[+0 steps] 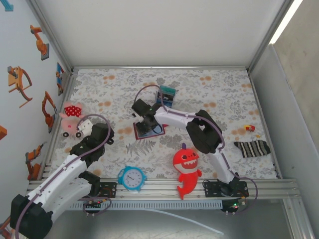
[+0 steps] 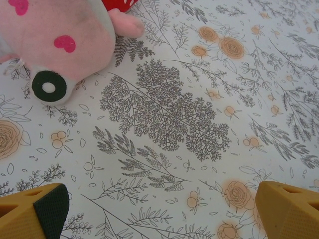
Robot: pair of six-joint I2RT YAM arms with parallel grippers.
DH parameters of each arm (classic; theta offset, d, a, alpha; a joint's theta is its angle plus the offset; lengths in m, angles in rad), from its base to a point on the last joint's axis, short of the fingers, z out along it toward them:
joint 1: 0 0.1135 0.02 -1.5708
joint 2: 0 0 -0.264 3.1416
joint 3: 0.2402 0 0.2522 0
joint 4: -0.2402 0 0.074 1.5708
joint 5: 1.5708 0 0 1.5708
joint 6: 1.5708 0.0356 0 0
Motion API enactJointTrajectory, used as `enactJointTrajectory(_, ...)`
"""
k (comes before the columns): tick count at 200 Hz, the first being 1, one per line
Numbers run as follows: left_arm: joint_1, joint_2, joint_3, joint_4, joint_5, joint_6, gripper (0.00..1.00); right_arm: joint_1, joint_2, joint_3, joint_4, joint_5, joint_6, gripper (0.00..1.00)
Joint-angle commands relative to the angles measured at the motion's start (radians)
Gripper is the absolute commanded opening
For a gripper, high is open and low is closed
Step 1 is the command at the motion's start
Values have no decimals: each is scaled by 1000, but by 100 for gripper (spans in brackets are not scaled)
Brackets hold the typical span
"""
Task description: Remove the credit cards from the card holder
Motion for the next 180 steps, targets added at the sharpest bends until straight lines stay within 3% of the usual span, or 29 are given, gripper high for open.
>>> enactJointTrajectory(1, 5, -3, 38, -6, 18, 21, 97, 2, -69, -44, 4, -48, 39, 32)
enactJointTrajectory(128, 4, 18, 76, 29, 58, 54, 97, -5, -167, -118, -52, 154, 80, 36)
enactJointTrajectory(180, 4, 87, 98, 68, 164, 129, 97, -39, -216, -181, -51, 159, 105, 36)
